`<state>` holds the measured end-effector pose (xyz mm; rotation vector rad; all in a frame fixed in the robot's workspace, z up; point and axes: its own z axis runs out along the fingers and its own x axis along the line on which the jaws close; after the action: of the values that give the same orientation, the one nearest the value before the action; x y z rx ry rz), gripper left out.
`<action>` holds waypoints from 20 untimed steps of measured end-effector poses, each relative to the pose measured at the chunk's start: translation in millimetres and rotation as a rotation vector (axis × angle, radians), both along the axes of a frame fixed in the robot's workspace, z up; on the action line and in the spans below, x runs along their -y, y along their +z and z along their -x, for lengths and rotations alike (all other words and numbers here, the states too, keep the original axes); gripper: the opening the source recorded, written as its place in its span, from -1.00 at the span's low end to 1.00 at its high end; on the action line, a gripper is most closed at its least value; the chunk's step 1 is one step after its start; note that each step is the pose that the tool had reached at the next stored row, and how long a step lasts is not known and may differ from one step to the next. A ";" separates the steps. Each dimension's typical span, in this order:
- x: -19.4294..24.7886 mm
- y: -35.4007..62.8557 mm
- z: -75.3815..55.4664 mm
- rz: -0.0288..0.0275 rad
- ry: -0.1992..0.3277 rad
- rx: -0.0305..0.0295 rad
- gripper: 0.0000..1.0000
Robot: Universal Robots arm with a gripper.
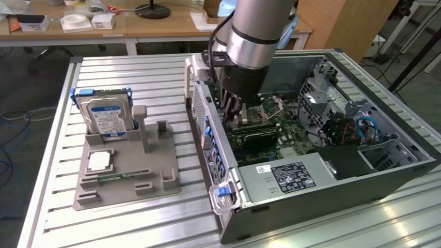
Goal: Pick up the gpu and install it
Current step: 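Press down on the gpu until it lock into place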
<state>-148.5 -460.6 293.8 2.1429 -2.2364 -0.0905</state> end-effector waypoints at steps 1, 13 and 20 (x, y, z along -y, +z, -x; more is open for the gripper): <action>0.1 1.1 -3.8 0.0021 0.000 -0.0031 -0.79; 0.1 -4.6 -32.6 0.0021 0.006 0.0101 -0.79; 0.1 -8.2 -47.5 0.0020 0.015 0.0204 -0.79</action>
<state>-100.9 -460.7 285.6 2.1688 -2.2302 -0.0661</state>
